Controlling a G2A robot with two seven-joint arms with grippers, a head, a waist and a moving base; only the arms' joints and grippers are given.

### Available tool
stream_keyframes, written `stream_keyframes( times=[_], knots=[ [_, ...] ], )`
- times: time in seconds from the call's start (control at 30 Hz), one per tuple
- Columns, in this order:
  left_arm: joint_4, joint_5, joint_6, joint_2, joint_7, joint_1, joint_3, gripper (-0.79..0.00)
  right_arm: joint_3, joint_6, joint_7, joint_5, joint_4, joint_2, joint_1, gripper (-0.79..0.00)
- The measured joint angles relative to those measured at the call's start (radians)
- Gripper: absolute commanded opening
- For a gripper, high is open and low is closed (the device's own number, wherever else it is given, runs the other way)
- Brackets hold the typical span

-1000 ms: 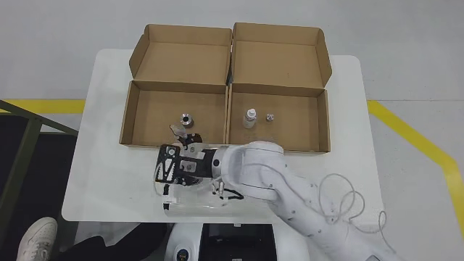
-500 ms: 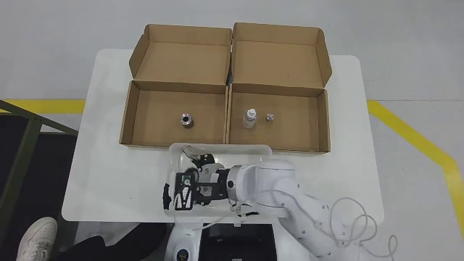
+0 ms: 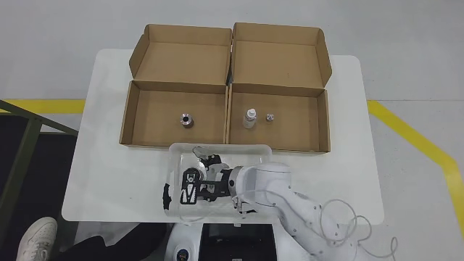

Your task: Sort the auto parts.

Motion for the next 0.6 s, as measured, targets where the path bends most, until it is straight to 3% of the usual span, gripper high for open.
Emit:
stream_keyframes(
  times=[0.6],
  knots=[
    [0.000, 0.000, 0.000, 0.000, 0.000, 0.000, 0.000, 0.000, -0.061, 0.025, -0.013, 0.025, 0.146, -0.019, 0.067, -0.012]
  ],
)
